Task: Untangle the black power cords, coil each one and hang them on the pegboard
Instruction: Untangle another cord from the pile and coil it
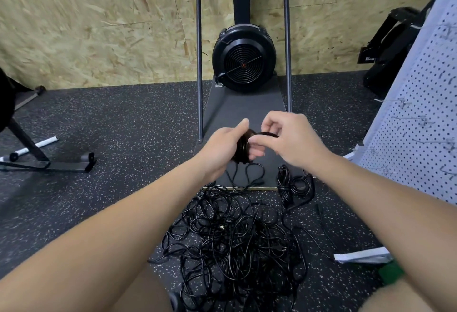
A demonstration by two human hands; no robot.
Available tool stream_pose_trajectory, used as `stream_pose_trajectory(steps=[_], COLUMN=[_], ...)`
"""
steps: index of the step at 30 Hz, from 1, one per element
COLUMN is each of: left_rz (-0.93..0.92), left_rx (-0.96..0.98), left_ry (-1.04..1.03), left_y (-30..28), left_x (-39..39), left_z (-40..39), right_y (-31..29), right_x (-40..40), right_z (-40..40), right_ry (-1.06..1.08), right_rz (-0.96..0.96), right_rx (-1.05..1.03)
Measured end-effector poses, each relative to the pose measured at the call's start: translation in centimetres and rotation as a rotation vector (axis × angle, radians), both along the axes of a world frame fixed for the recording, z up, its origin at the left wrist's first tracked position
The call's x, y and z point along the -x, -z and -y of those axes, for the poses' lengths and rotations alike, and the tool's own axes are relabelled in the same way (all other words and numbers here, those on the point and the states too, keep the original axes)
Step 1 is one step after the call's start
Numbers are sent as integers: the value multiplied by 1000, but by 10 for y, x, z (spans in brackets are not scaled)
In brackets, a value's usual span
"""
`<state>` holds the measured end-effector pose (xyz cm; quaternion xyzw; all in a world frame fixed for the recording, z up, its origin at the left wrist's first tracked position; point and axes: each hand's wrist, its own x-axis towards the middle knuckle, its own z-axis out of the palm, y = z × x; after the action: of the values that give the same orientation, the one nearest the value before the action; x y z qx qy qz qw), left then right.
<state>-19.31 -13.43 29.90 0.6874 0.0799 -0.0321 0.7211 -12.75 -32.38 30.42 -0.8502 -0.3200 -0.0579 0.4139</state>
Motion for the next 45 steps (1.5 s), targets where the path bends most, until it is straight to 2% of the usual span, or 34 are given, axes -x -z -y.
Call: stream_pose_trajectory(steps=[3, 7, 9, 13, 15, 17, 21, 23, 25, 30, 34, 37, 42, 45], left_rz=[11, 14, 14, 12, 1, -20, -48, -59, -57, 62, 105, 157, 242, 227], left_rx=[-103, -78, -9, 147, 199, 244, 267, 273, 277, 227, 241, 238, 72, -173], left_ry=[145, 212, 155, -18, -76, -131, -141, -114, -99, -42, -39, -114, -91, -51], left_y=[-1, 1, 2, -4, -6, -6, -8, -9, -10, -6, -6, -6, 0, 2], left_x=[4, 3, 2, -3, -5, -7, -6, -6, -5, -8, -7, -4, 0, 2], left_z=[0, -7, -10, -17, -21, -25, -31, -34, -35, -34, -28, -25, -20, -21], right_y=[1, 4, 9, 32, 42, 49, 44, 43, 42, 49, 52, 41, 10, -8], right_x=[-5, -11, -19, -27, -24, -25, -31, -32, -33, -25, -5, 11, 25, 26], right_z=[7, 18, 26, 35, 34, 32, 29, 28, 27, 11, -5, -17, -26, -17], right_ry=[51, -173, -222, -251, -216, -140, 37, 106, 158, 159, 42, -111, -212, -277], right_rz=[-134, -459, -553, -692, -742, -755, -781, -757, -675, -262, -4, 144, 308, 176], right_rx=[42, -48, -43, 175, 205, 132, -150, -256, -256, 233, 580, 733, 775, 513])
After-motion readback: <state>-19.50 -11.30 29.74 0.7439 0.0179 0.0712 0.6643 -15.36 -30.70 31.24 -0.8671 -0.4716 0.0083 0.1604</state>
